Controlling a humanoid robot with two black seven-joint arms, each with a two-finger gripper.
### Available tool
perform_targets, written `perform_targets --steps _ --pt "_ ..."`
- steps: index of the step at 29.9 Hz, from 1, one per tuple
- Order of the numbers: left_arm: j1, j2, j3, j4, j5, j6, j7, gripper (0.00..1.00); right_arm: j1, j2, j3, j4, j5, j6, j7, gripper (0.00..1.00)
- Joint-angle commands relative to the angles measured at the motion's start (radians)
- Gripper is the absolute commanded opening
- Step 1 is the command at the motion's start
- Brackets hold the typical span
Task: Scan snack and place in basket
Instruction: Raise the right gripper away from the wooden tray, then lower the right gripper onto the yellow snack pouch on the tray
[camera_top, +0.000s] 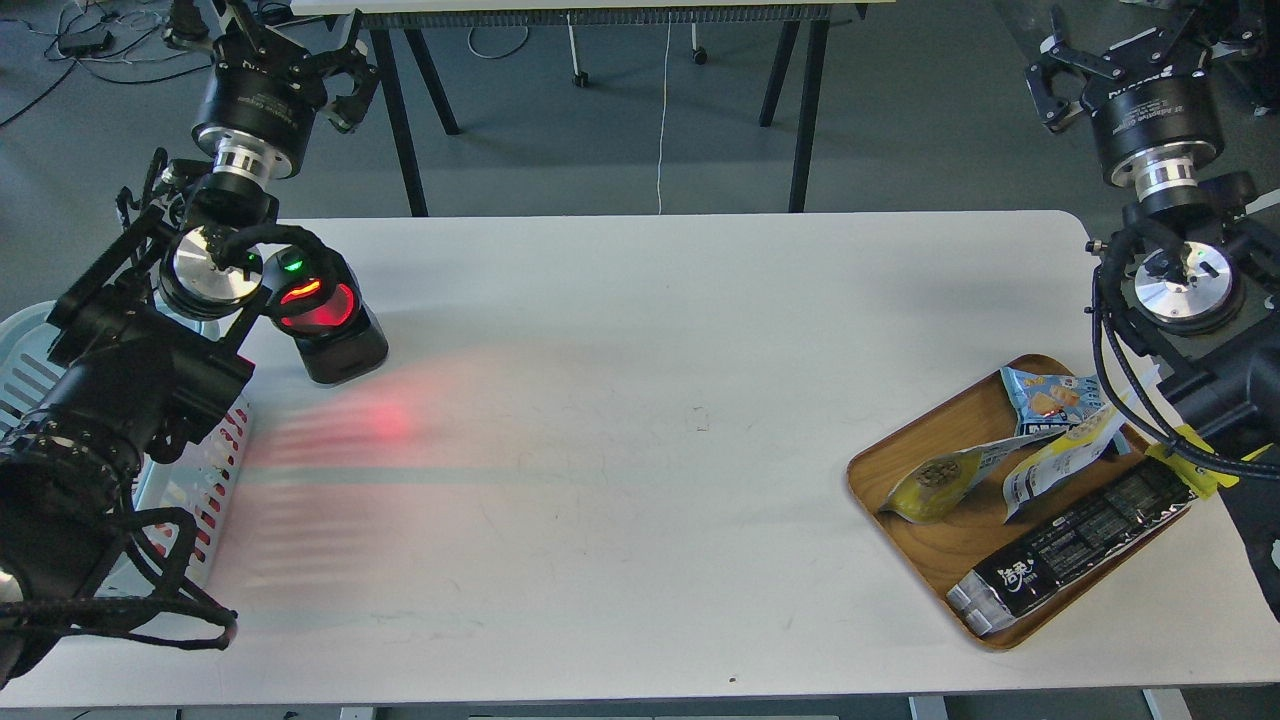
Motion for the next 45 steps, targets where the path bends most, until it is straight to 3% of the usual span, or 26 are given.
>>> perform_targets --steps 1,6,12,22,29,37,45 --pt "-0.004 -0.001 0.013 0.0 0.002 0.054 -0.001 0.99 -0.003 0.0 -0.002 0.006 0.0 0.006 0.0 0.99" --pt "-0.01 0.002 0.013 0.0 0.003 0.066 0.01 0.99 0.011 -0.014 -0.028 0.011 -0.011 0.038 0.001 0.99" --pt "-0.024 0.002 0.016 -0.005 0.008 0.068 0.013 1.0 0.144 -0.12 -0.224 0.056 -0.103 0.038 0.001 0.99" --pt "-0.025 0.001 0.042 -0.009 0.011 0.089 0.01 1.0 0.431 -0.302 -0.571 0.348 -0.366 0.038 0.001 0.99" --pt "-0.035 0.002 0.047 -0.012 0.011 0.071 0.005 1.0 0.638 -0.316 -0.804 0.501 -0.484 0.038 0.001 0.99" --pt "-0.048 0.005 0.064 -0.012 0.011 0.086 0.014 1.0 0.795 -0.335 -1.026 0.708 -1.09 0.038 0.001 0.99" --pt "-0.042 0.001 0.074 -0.017 0.011 0.082 0.014 1.0 0.965 -0.324 -1.201 0.906 -1.389 0.038 0.001 0.99"
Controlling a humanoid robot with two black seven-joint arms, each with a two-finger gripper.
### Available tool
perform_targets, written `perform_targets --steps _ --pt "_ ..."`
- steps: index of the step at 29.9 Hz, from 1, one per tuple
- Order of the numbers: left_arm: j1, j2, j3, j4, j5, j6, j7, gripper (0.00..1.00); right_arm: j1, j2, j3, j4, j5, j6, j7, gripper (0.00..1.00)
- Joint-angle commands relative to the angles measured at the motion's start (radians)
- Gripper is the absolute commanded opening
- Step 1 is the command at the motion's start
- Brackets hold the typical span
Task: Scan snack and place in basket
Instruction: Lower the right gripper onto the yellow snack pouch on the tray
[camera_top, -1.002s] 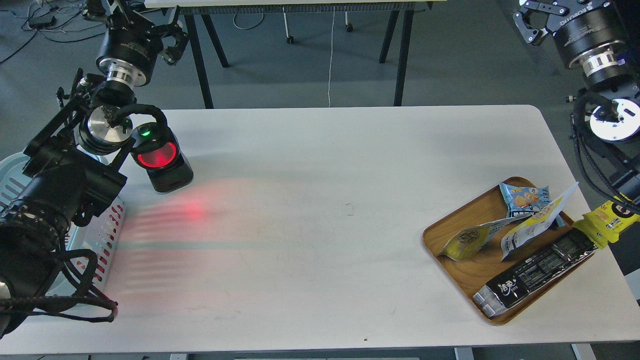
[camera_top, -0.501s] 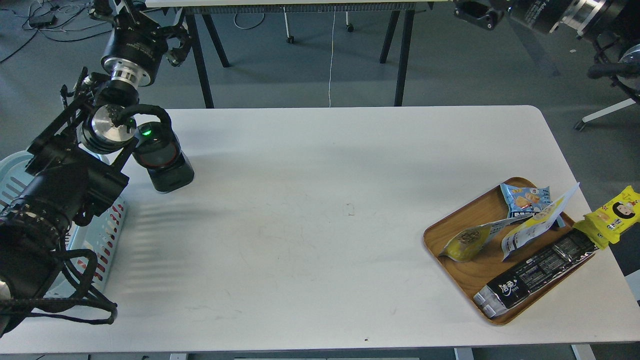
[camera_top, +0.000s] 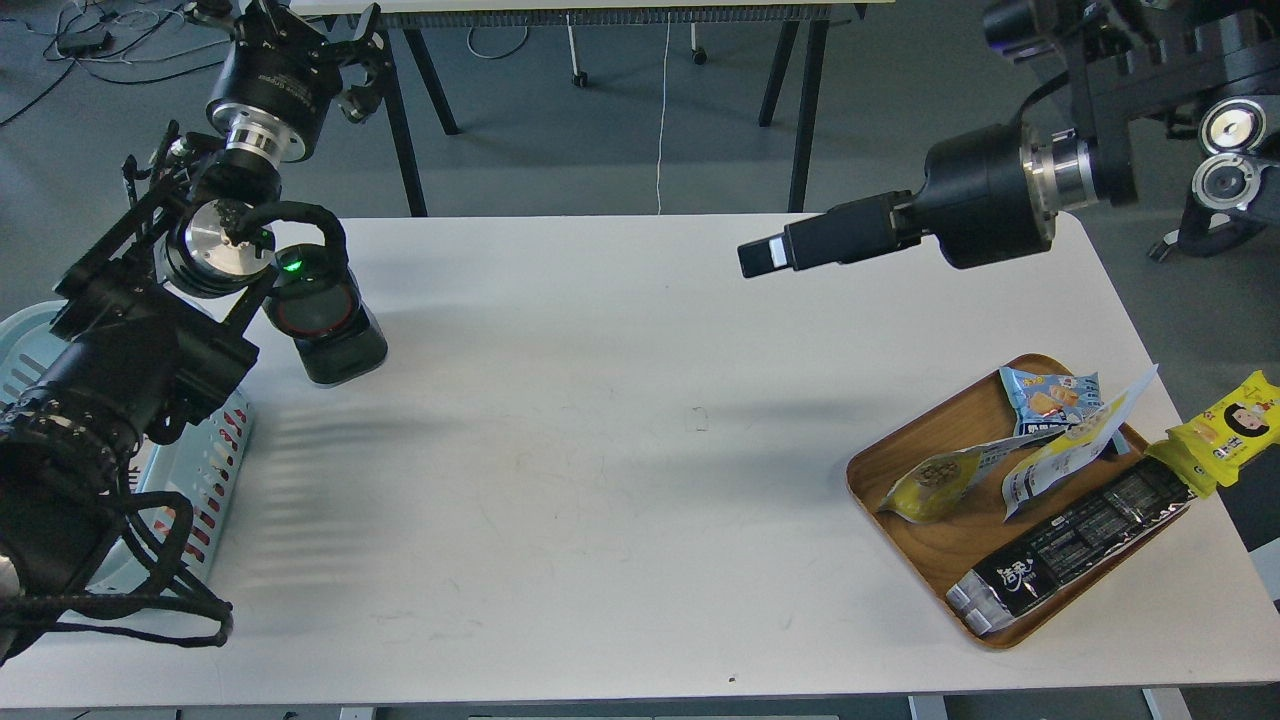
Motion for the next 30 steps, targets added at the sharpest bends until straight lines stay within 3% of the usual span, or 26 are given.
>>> perform_targets --steps 1,7,13,19,23,30 --pt "0.007 -0.001 0.0 -0.009 0.0 0.0 0.001 1.0 0.075 0.008 -0.091 0.086 -0.155 0.0 0.0 0.99" --pt "0.009 0.007 0.008 -0.021 0.001 0.0 -0.002 1.0 0.114 0.014 -0.2 0.2 -0.444 -0.113 0.0 0.98" --pt "0.01 0.007 0.008 -0.021 0.001 0.0 0.001 1.0 0.111 0.039 -0.305 0.204 -0.747 -0.229 0.0 0.94" --pt "0.016 0.005 0.01 -0.021 0.001 0.001 0.001 1.0 0.111 0.056 -0.352 0.2 -0.848 -0.269 0.0 0.9" --pt "0.018 0.01 0.01 -0.021 0.001 0.001 0.001 1.0 0.111 0.056 -0.391 0.2 -0.887 -0.268 0.0 0.72" --pt "0.021 0.016 0.01 -0.021 0.001 0.0 -0.001 1.0 0.109 0.025 -0.447 0.195 -1.0 -0.266 0.0 0.64"
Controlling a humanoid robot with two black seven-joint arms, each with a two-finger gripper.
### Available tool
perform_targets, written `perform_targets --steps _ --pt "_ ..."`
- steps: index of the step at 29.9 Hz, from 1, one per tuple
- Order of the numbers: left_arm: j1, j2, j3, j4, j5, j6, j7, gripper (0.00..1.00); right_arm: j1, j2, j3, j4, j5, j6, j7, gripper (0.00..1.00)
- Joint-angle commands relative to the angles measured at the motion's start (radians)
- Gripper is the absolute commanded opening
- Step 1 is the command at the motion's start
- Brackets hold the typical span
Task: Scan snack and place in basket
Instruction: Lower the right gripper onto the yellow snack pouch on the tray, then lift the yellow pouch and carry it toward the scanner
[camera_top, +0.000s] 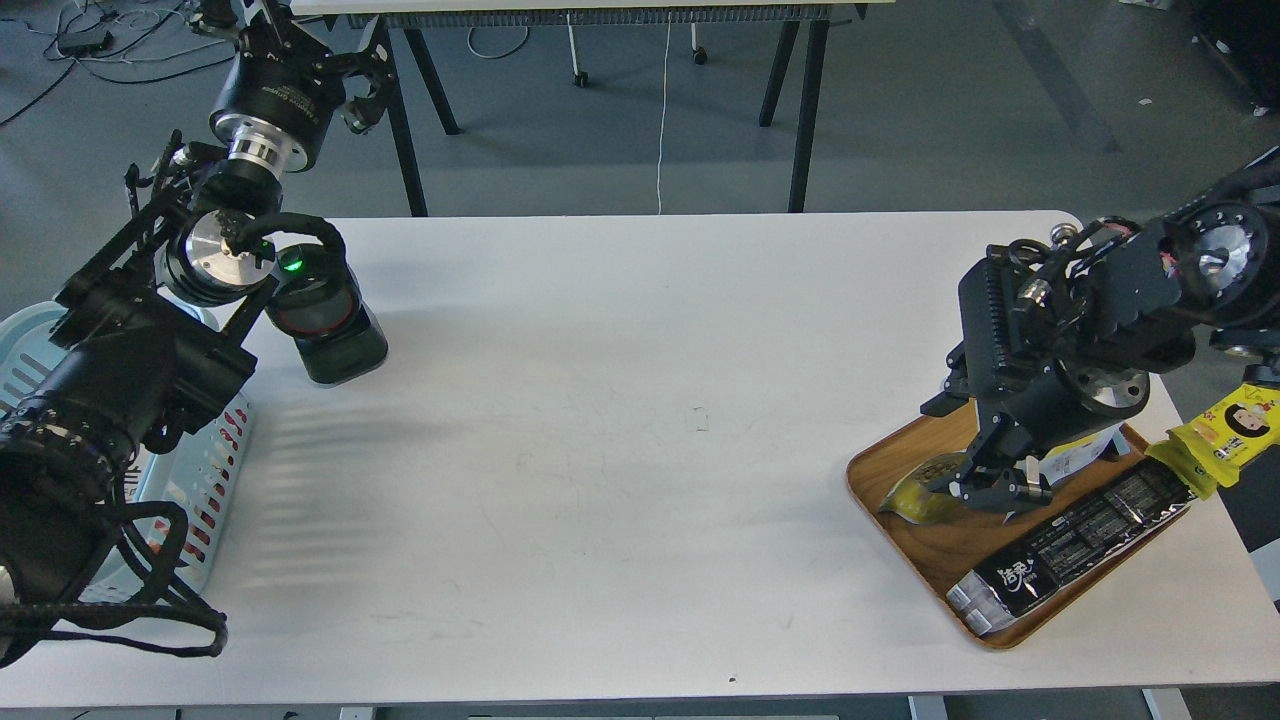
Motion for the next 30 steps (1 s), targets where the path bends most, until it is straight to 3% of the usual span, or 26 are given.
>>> perform_targets --steps 1,9,13,18,30 --pt "0.0 0.005 0.0 0.0 0.0 -0.001 -0.001 1.0 -0.003 -0.012 -0.023 -0.003 -0.019 0.001 0.0 0.6" --pt "0.0 0.002 0.0 0.0 0.0 0.0 -0.001 1.0 -0.04 -0.002 -0.024 -0.086 -0.021 0.005 0.0 0.45" --pt "0.0 0.005 0.0 0.0 -0.001 0.0 -0.001 1.0 -0.044 -0.002 -0.027 -0.089 -0.022 0.005 0.0 0.19" --pt "0.0 0.007 0.0 0.0 0.0 0.0 -0.001 1.0 -0.046 -0.002 -0.026 -0.103 -0.021 0.003 0.0 0.01" --pt "0.002 0.004 0.0 0.0 0.0 -0.001 0.0 1.0 0.0 0.001 0.005 -0.114 -0.002 -0.006 0.0 0.0"
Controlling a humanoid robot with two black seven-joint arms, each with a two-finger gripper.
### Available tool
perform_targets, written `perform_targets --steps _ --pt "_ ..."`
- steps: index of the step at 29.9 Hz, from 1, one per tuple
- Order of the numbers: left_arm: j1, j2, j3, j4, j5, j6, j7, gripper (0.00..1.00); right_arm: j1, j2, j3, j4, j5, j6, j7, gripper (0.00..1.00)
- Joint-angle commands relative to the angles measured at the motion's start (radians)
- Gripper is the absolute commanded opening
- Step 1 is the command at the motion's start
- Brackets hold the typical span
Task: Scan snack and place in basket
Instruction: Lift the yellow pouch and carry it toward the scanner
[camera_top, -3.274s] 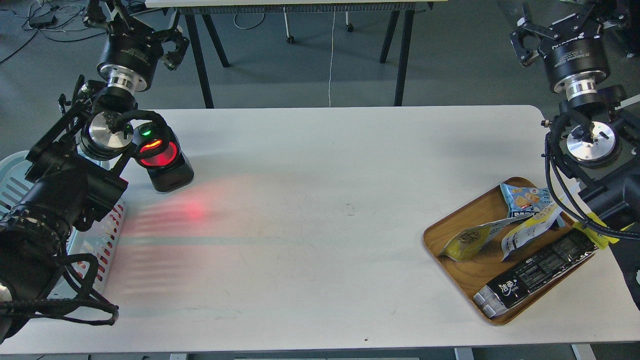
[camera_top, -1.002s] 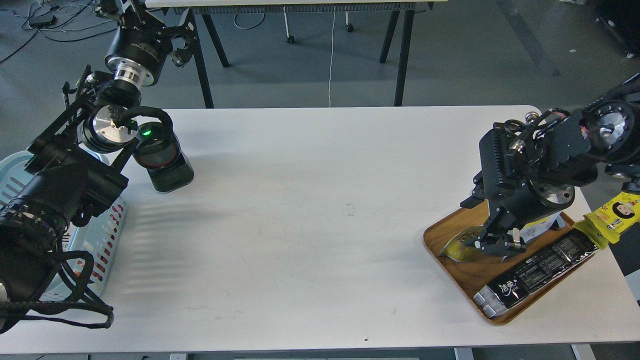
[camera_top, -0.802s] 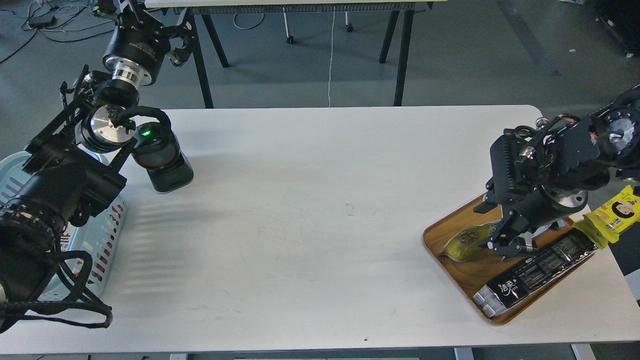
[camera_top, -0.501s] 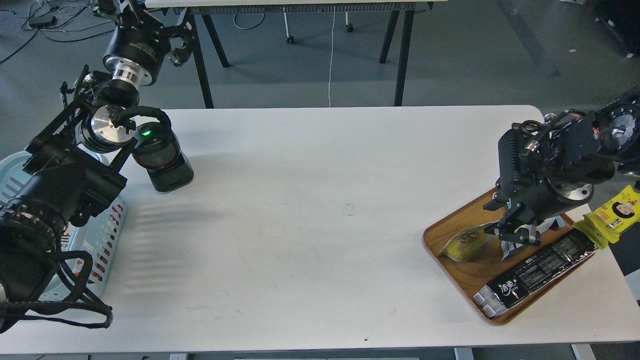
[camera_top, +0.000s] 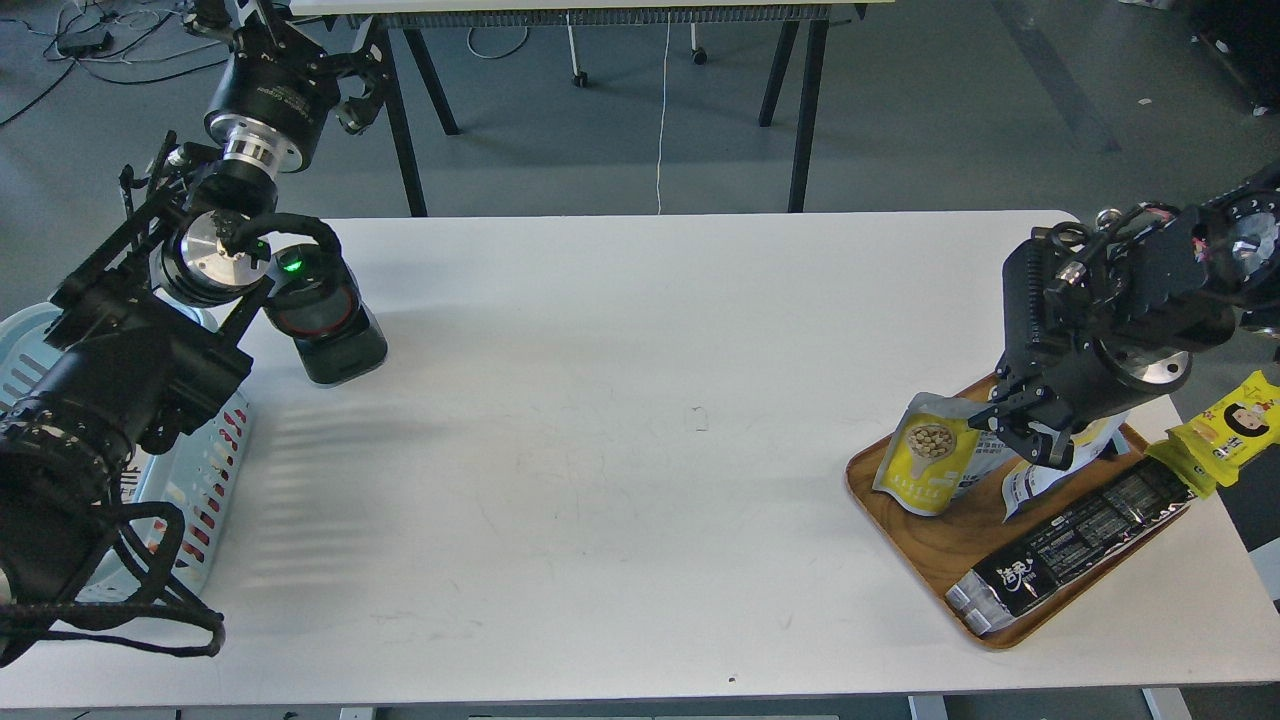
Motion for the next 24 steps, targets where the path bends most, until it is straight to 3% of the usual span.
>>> perform_targets --steps 1,7,24 --pt "-0.001 0.0 0.001 -0.001 -0.001 -0.002 0.002 1.0 0.036 0.006 0.034 0.0 0.007 -0.003 0.0 0.0" --pt "-0.001 -0.008 0.001 -0.001 0.001 -0.002 0.003 1.0 0.078 0.037 0.121 -0.003 0.102 -0.002 0.0 0.0" --pt "-0.001 -0.01 0.001 0.001 0.001 -0.003 0.002 1.0 0.026 0.316 0.201 -0.144 0.238 -0.025 0.0 0.0"
